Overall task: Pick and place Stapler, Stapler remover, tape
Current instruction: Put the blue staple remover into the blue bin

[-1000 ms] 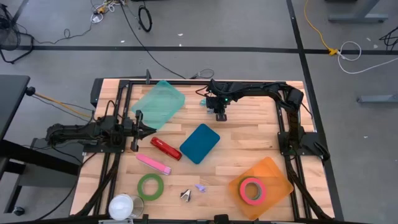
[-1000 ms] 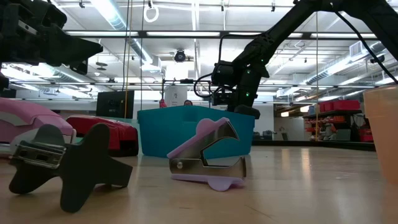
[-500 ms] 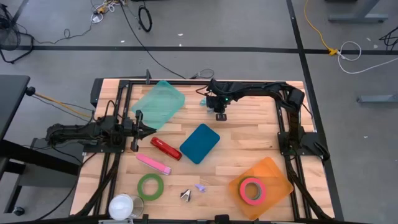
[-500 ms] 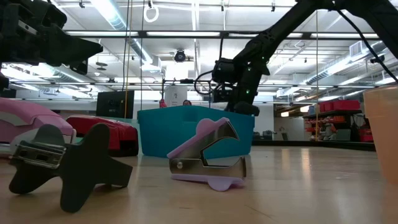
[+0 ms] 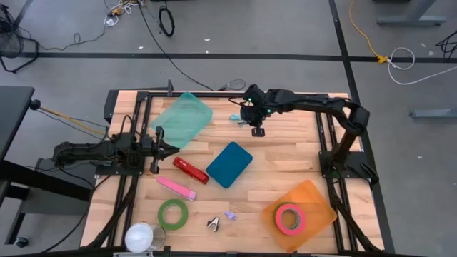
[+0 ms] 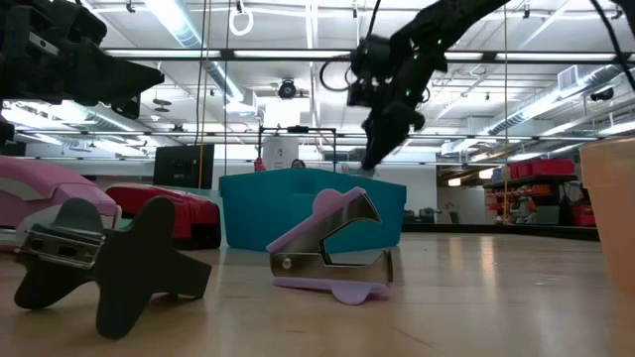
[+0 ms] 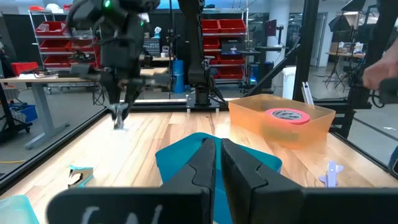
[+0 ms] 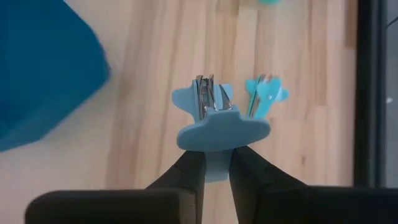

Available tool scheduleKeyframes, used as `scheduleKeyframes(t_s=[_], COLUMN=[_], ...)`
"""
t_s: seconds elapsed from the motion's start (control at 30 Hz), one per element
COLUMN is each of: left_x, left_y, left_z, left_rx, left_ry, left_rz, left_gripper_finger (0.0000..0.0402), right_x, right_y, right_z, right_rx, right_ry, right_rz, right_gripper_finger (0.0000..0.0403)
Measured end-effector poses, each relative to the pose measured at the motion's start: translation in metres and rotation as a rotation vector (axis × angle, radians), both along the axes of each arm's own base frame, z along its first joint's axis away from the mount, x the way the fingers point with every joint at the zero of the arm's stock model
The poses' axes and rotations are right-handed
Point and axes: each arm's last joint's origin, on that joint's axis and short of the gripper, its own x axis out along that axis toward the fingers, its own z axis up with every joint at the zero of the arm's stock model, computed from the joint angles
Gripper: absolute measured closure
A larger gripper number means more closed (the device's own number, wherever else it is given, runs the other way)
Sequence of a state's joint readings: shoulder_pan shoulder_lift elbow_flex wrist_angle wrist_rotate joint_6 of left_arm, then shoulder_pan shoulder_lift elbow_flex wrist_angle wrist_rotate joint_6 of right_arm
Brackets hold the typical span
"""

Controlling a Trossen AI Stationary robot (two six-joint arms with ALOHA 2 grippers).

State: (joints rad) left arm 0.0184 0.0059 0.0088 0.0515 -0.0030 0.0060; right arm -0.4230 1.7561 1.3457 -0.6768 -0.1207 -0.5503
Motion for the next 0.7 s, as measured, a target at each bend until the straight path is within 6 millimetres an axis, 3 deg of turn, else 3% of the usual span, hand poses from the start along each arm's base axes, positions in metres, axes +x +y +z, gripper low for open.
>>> scheduleKeyframes(t_s=[0.3, 0.7], left_x=[0.000, 0.000], left_y=[0.000, 0.000], left_z=[0.000, 0.000], left_rx=[0.000, 0.000], left_ry=[0.000, 0.000], left_rz=[0.000, 0.000], left_gripper_finger=[0.0372, 0.0372], right_x=[-0.003, -0.002], right_y=[0.037, 0.094], right_z=[0.031, 0.029], right_rx=[-0.016, 0.024], right_ry=[-0.074, 0.039], right_rz=[0.081, 0.242], right_gripper_finger=[0.0348, 0.0348])
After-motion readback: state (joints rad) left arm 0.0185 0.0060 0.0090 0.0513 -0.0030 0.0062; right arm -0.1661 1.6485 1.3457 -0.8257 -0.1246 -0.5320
